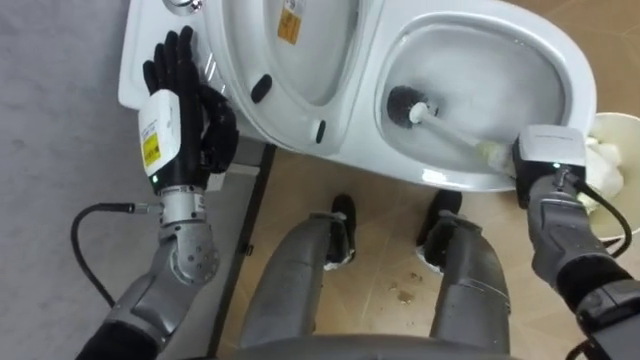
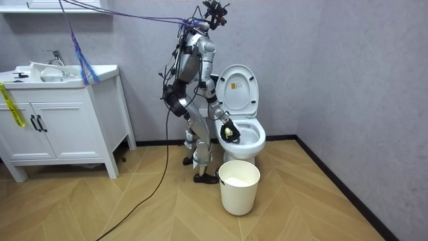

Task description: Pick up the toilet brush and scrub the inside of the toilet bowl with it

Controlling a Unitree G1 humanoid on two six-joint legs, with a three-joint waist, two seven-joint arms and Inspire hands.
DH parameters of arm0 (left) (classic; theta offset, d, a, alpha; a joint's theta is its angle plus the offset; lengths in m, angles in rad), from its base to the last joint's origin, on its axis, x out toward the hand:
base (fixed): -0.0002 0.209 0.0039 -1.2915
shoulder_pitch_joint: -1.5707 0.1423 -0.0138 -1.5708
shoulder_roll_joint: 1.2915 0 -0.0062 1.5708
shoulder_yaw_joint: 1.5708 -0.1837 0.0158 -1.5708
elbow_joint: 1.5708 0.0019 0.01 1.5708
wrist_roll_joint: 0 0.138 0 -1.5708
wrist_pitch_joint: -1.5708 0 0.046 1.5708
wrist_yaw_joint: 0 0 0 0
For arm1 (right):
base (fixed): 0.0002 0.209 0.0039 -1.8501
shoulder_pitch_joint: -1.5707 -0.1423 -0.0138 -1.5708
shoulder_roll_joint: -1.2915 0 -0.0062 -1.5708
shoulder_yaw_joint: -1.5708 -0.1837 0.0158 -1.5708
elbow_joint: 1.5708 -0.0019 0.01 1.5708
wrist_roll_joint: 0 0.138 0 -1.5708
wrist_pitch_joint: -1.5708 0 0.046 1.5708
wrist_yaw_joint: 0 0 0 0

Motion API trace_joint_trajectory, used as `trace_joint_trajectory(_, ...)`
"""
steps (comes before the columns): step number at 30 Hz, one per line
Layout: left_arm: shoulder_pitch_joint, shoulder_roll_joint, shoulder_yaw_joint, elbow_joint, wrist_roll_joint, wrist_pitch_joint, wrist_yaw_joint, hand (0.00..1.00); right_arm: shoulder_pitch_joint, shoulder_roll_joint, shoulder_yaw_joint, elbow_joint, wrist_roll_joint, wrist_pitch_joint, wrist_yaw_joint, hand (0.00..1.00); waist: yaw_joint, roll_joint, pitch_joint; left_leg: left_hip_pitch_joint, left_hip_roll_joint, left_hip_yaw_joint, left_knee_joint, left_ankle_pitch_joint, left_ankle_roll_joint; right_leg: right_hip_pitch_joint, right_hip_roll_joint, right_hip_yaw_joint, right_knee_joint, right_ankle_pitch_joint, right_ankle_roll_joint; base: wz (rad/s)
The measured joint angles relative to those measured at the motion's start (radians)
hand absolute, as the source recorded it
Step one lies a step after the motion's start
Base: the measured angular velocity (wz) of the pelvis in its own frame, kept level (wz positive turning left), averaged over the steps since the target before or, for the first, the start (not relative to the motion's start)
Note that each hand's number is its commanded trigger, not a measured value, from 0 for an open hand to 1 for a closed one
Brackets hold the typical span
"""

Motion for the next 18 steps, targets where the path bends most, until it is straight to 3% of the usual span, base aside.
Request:
trace_joint_trajectory(2, -0.001, 0.001, 0.003, -0.015, -0.008, 0.015, -0.006, 0.0, -0.023, -0.027, 0.028, 0.021, 0.019, -0.032, 0.023, 1.0, 0.003, -0.007, 0.0042, -0.003, 0.007, 0.001, 0.015, -0.008, -0.006, -0.003, 0.001, -0.001, 0.015, -0.012, -0.007, -0.03)
trace_joint_trajectory(3, -0.007, 0.001, 0.001, -0.027, -0.016, 0.025, -0.018, 0.0, -0.038, -0.066, 0.06, 0.032, 0.069, -0.062, 0.038, 1.0, 0.017, -0.016, 0.0049, -0.004, 0.008, 0.003, 0.022, -0.011, -0.005, -0.006, -0.001, 0.0, 0.02, -0.014, -0.011, -0.04)
trace_joint_trajectory(4, -0.016, 0.001, -0.001, -0.047, -0.021, 0.035, -0.037, 0.0, -0.054, -0.111, 0.092, 0.043, 0.136, -0.098, 0.051, 1.0, 0.024, -0.027, 0.0056, -0.009, 0.0, 0.008, 0.023, -0.011, -0.005, -0.019, -0.016, -0.002, 0.036, -0.016, -0.013, 0.0)
trace_joint_trajectory(5, -0.021, 0.002, -0.001, -0.058, -0.024, 0.038, -0.043, 0.0, -0.063, -0.133, 0.103, 0.049, 0.176, -0.119, 0.057, 1.0, 0.023, -0.034, 0.0068, -0.015, -0.012, 0.006, 0.022, -0.011, -0.004, -0.029, -0.028, -0.002, 0.047, -0.019, -0.012, 0.23)
trace_joint_trajectory(6, -0.03, 0.003, -0.004, -0.083, -0.034, 0.043, -0.048, 0.0, -0.076, -0.166, 0.112, 0.07, 0.254, -0.164, 0.061, 1.0, 0.016, -0.05, 0.0124, -0.025, -0.031, 0.006, 0.024, -0.008, -0.001, -0.049, -0.051, 0.0, 0.073, -0.025, -0.01, 0.37)
trace_joint_trajectory(7, -0.043, 0.006, -0.008, -0.1, -0.038, 0.048, -0.049, 0.0, -0.079, -0.19, 0.111, 0.093, 0.336, -0.205, 0.059, 1.0, 0.015, -0.06, 0.0063, -0.038, -0.049, 0.01, 0.029, -0.002, 0.01, -0.073, -0.073, 0.009, 0.103, -0.033, -0.004, 0.35)
trace_joint_trajectory(10, -0.049, 0.027, -0.008, -0.165, -0.039, 0.05, -0.059, 0.0, -0.095, -0.205, 0.1, 0.141, 0.499, -0.254, 0.039, 1.0, 0.004, -0.095, 0.0127, -0.077, -0.064, 0.028, 0.066, 0.0, 0.026, -0.127, -0.098, 0.037, 0.156, -0.043, 0.01, 0.2)
trace_joint_trajectory(14, -0.052, 0.046, -0.012, -0.206, -0.044, 0.049, -0.069, 0.0, -0.097, -0.197, 0.03, 0.179, 0.774, -0.258, 0.017, 1.0, -0.003, -0.115, 0.0177, -0.102, -0.066, 0.063, 0.093, -0.007, 0.048, -0.164, -0.113, 0.071, 0.181, -0.034, 0.028, -0.01)
trace_joint_trajectory(15, -0.058, 0.047, -0.012, -0.205, -0.055, 0.048, -0.072, 0.0, -0.098, -0.193, 0.008, 0.194, 0.871, -0.256, 0.012, 1.0, -0.005, -0.124, 0.0224, -0.101, -0.066, 0.079, 0.093, -0.006, 0.055, -0.168, -0.117, 0.082, 0.182, -0.028, 0.037, -0.07)
trace_joint_trajectory(18, -0.076, 0.05, -0.018, -0.201, -0.089, 0.041, -0.077, 0.0, -0.101, -0.189, -0.007, 0.181, 1.098, -0.224, 0.006, 1.0, -0.007, -0.131, 0.022, -0.105, -0.058, 0.114, 0.096, -0.006, 0.066, -0.182, -0.111, 0.11, 0.178, -0.018, 0.049, -0.09)
